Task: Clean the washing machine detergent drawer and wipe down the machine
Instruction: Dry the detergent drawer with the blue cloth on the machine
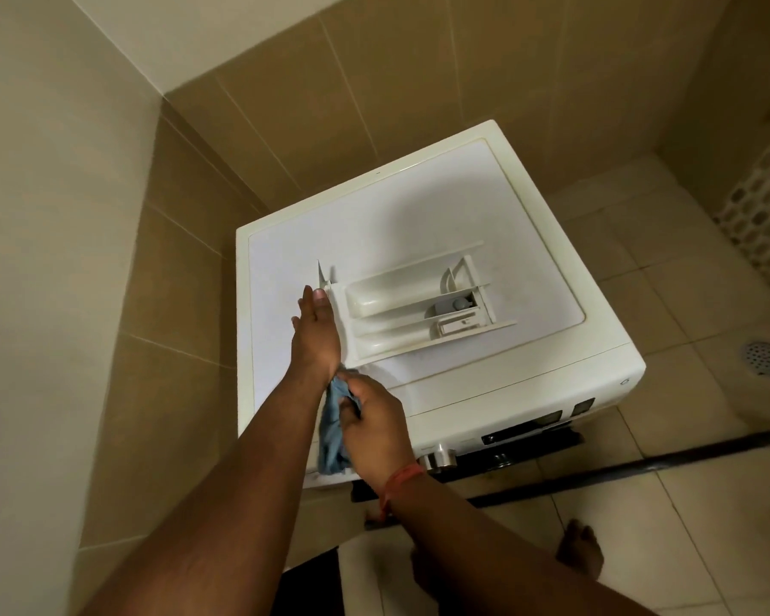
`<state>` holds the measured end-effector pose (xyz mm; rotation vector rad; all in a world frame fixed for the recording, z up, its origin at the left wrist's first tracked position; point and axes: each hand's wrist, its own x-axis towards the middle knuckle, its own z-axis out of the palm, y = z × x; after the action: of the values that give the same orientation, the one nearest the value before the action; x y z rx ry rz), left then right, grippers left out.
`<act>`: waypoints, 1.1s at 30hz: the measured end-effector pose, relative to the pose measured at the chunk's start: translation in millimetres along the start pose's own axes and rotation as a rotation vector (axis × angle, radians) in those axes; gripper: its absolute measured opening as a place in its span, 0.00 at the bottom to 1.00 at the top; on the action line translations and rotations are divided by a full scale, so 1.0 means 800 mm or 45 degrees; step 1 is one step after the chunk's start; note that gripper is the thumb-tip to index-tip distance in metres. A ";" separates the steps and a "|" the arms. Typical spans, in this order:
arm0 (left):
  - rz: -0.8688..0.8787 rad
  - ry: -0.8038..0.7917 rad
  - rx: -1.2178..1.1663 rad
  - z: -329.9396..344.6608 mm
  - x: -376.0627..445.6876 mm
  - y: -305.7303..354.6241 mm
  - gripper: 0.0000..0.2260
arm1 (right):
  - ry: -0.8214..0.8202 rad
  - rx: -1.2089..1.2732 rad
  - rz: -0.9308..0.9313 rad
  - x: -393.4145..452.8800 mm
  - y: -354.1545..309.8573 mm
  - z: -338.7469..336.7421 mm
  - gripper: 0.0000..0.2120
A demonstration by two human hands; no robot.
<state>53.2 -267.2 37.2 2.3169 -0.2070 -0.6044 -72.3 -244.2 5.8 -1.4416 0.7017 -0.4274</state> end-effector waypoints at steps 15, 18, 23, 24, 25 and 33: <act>-0.007 -0.007 -0.099 0.000 0.004 -0.006 0.27 | 0.181 0.269 0.498 0.019 0.028 -0.002 0.08; 0.013 -0.008 -0.083 0.000 0.005 -0.006 0.27 | 0.116 0.142 0.499 0.028 0.021 0.016 0.07; 0.009 -0.016 -0.101 0.001 0.007 -0.008 0.27 | 0.012 0.076 0.546 0.030 0.020 0.020 0.05; 0.008 -0.018 -0.107 0.001 0.007 -0.008 0.27 | 0.029 0.107 0.547 0.031 0.021 0.018 0.06; 0.009 -0.020 -0.111 0.002 0.008 -0.008 0.27 | 0.049 0.116 0.547 0.032 0.021 0.015 0.06; -0.001 -0.030 -0.154 0.001 0.007 -0.007 0.27 | -0.039 -0.032 0.640 0.050 0.003 0.011 0.11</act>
<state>57.7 -265.6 30.3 2.1942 -0.1754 -0.6276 -37.6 -263.3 -3.6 -1.2359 1.0111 -0.0059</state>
